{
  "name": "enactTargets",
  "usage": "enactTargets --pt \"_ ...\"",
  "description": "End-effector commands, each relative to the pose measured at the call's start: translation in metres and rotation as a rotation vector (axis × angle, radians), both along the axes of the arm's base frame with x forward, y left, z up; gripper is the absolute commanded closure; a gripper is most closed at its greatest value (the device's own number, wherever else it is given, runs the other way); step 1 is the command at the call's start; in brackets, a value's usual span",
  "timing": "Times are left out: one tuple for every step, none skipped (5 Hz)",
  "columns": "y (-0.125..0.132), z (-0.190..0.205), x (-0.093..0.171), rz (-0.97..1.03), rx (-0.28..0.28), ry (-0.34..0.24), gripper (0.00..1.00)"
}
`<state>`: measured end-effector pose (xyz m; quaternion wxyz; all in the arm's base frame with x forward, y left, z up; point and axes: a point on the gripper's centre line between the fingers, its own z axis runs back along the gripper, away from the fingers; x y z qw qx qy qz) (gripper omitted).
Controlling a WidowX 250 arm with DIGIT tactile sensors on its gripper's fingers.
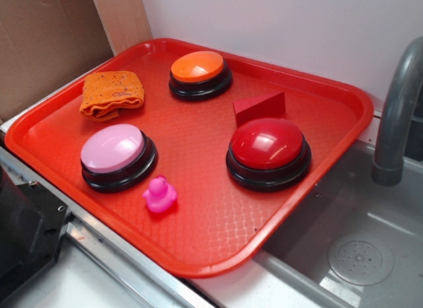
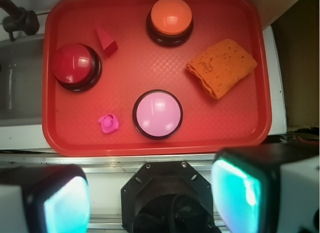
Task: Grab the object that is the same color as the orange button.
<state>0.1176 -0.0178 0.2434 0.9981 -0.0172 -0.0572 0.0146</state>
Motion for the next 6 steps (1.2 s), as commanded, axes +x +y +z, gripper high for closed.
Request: enactTargets --pt "0.0 0.0 0.0 0.0 0.0 0.0 0.0" --pt "0.012 0.014 0.022 0.069 -0.022 -0.025 0.0" --pt "0.044 0.036 0.052 0.204 -0.092 -0.049 0.0" --pt "0.078 0.046 0.082 0.364 -0.086 -0.064 0.0" --pt "0.124 0.028 0.093 0.575 -0.118 -0.019 0.0" --pt "0.147 -0.001 0.095 0.743 -0.138 0.039 0.0"
